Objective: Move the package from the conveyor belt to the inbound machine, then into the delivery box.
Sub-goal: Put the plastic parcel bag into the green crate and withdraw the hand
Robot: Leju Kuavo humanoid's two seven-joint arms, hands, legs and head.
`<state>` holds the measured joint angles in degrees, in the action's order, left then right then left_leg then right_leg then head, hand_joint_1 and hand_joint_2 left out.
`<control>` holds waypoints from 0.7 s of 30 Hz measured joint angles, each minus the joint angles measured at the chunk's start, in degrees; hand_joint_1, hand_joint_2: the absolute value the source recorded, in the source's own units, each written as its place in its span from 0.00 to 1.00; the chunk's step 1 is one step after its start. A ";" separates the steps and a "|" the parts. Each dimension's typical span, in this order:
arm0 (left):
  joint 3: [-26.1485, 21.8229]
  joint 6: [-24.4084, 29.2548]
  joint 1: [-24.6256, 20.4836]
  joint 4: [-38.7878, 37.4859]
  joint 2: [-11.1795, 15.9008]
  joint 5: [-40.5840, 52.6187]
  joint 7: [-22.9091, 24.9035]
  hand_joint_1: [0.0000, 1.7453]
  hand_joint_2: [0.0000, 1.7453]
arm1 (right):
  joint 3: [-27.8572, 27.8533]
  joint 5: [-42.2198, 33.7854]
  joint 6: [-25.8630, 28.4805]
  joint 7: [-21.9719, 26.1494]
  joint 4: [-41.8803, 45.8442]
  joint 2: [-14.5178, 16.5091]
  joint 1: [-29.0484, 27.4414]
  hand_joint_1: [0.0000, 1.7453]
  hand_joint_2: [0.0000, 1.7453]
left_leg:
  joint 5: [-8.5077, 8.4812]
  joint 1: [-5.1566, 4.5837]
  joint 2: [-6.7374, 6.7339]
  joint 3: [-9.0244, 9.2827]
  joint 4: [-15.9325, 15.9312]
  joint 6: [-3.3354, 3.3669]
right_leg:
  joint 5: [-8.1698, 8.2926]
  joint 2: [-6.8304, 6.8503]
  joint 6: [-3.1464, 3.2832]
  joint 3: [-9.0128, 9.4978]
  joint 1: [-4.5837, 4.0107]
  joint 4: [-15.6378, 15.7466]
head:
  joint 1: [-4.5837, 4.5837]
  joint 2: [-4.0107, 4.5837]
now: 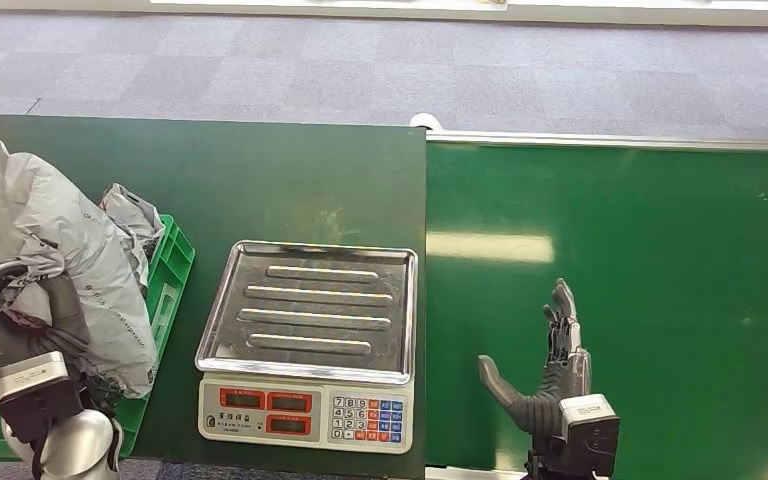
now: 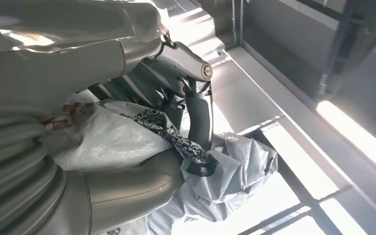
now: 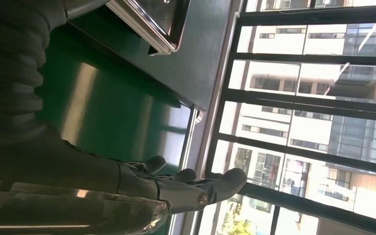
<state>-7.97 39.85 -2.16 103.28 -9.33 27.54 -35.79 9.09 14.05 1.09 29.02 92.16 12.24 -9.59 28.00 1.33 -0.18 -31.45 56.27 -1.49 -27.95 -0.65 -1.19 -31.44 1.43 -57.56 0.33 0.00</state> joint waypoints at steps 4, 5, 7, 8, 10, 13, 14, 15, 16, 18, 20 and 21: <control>-3.69 0.02 0.33 -1.35 -1.15 1.05 -0.02 1.00 1.00 | 0.02 0.26 -0.15 -0.04 -0.53 0.00 0.02 0.00 1.00 | 0.00 0.00 0.02 0.00 0.00 0.00 | 0.00 0.00 0.00 0.00 0.00 0.00 | 0.00 0.00; -4.46 0.02 0.42 -1.58 -1.42 1.27 -0.04 1.00 1.00 | 0.02 0.30 -0.15 -0.04 -0.67 0.00 0.03 0.00 1.00 | 0.00 0.00 0.03 0.00 0.00 0.00 | 0.00 0.00 0.00 0.00 0.00 0.00 | 0.00 0.00; -5.82 0.03 0.55 -1.97 -1.96 1.69 -0.12 1.00 1.00 | 0.02 0.37 -0.15 -0.04 -0.95 0.00 0.08 0.00 1.00 | 0.00 0.00 0.04 0.00 0.00 0.00 | 0.00 0.01 0.00 0.01 0.00 0.00 | 0.00 0.00; -6.38 0.03 0.58 -2.09 -2.24 1.92 -0.17 1.00 1.00 | 0.02 0.39 -0.15 -0.04 -1.07 0.00 0.12 0.00 1.00 | 0.00 0.00 0.04 0.01 0.00 0.00 | 0.00 0.01 0.00 0.02 0.00 0.00 | 0.00 0.00; -7.54 0.05 0.60 -2.21 -2.87 2.43 -0.39 1.00 1.00 | 0.02 0.39 -0.15 -0.04 -1.31 0.00 0.23 0.00 1.00 | -0.01 0.00 0.04 0.01 0.00 0.00 | 0.00 0.01 0.00 0.03 0.00 0.00 | 0.00 0.00; -9.54 0.07 0.56 -2.22 -4.07 2.98 -1.22 1.00 1.00 | 0.02 0.42 -0.15 -0.04 -1.66 0.00 0.32 0.00 1.00 | -0.01 0.00 0.04 0.02 0.00 0.00 | 0.00 0.01 0.00 0.04 0.00 0.00 | 0.00 0.00; -10.23 0.07 0.54 -2.22 -4.48 3.03 -1.68 1.00 1.00 | 0.02 0.45 -0.15 -0.04 -1.77 0.00 0.33 0.00 1.00 | -0.01 0.00 0.05 0.02 0.00 0.00 | 0.00 0.01 0.00 0.04 0.00 0.00 | 0.00 0.00; -10.90 0.08 0.50 -2.22 -4.90 2.99 -2.17 1.00 1.00 | 0.02 0.49 -0.15 -0.04 -1.88 0.00 0.34 0.00 1.00 | 0.00 0.00 0.05 0.02 0.00 0.00 | 0.00 0.01 0.00 0.04 0.00 0.00 | 0.00 0.00; -11.55 0.09 0.47 -2.21 -5.31 2.90 -2.64 1.00 1.00 | 0.02 0.52 -0.15 -0.04 -1.99 0.00 0.35 0.00 1.00 | 0.00 0.00 0.05 0.01 0.00 0.00 | 0.00 0.01 0.00 0.04 0.00 0.00 | 0.00 0.00; -12.63 0.10 0.42 -2.19 -5.98 2.74 -3.27 1.00 1.00 | 0.03 0.56 -0.15 -0.04 -2.18 0.00 0.37 0.00 1.00 | 0.00 0.00 0.05 0.01 0.00 0.00 | 0.00 0.01 0.00 0.03 0.00 0.00 | 0.00 0.00; -13.82 0.11 0.33 -1.76 -6.69 3.03 -3.74 1.00 1.00 | 0.04 0.57 -0.14 -0.04 -2.33 0.00 0.39 0.00 1.00 | 0.00 0.00 0.05 0.01 0.00 0.00 | 0.00 0.01 0.00 0.03 0.00 0.00 | 0.00 0.00; -14.56 0.11 0.25 -1.31 -7.14 3.29 -3.95 1.00 1.00 | 0.04 0.60 -0.12 -0.04 -2.39 0.00 0.39 0.00 1.00 | 0.00 0.00 0.05 0.00 0.00 0.00 | 0.00 0.01 0.00 0.03 0.00 0.00 | 0.00 0.00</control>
<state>-22.53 39.95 -1.90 101.98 -16.47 30.83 -39.74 9.14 14.65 0.97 28.98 89.77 12.24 -9.20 27.99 1.33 -0.13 -31.45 56.27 -1.49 -27.95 -0.64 -1.19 -31.40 1.43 -57.56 0.33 0.00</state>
